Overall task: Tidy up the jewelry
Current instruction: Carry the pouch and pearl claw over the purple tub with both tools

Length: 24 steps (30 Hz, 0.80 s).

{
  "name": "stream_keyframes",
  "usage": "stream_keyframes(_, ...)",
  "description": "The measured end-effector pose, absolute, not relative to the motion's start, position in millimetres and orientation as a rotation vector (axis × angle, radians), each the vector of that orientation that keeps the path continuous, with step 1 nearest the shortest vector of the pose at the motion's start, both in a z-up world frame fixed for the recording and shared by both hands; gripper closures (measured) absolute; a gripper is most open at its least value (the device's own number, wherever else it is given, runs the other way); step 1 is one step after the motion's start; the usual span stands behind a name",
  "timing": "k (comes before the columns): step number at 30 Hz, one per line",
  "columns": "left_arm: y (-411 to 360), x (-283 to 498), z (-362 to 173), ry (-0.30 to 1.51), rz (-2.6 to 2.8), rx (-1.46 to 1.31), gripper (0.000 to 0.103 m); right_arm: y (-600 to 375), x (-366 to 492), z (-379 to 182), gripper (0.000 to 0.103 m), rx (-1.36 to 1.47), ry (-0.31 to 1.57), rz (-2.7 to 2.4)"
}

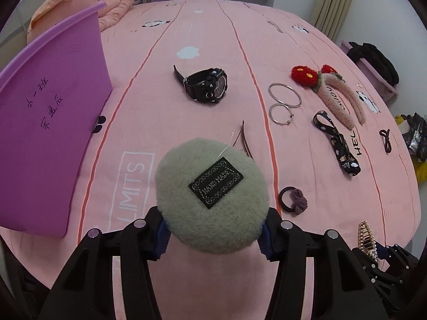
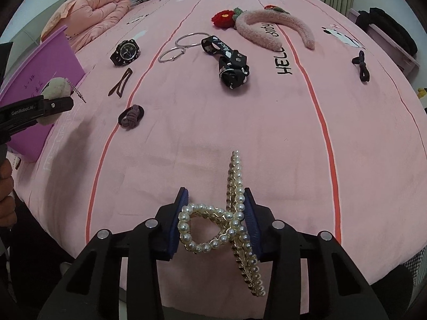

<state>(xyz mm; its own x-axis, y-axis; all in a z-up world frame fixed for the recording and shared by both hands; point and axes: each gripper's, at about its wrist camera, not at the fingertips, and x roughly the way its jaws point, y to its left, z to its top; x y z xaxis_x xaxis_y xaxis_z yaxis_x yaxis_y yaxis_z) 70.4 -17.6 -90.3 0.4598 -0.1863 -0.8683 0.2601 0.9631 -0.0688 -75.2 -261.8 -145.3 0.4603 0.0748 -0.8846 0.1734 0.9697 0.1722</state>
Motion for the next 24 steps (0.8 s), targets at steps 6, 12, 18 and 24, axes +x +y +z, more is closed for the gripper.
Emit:
stream_keyframes(6, -16.7, 61.8, -75.4, 1.023, -0.294, 0.079, 0.052, -269.2, -78.8, -131.9, 0.063, 0.299, 1.038, -0.059)
stream_keyframes(12, -13.2, 52.1, -56.9, 0.978, -0.298, 0.083, 0.052, -266.1, -73.3, -103.5, 0.063, 0.296, 0.98, -0.039)
stream_keyframes(18, -1.8, 48.4, -24.3, 0.913, -0.305, 0.055, 0.052, -247.3, -52.8, -62.9, 0.063, 0.286, 0.907, 0.033)
stream_keyframes(24, 24.7, 52.2, 20.9, 0.833, -0.307, 0.01, 0.052, -205.9, -14.8, -13.8, 0.063, 0.26, 0.829, 0.158)
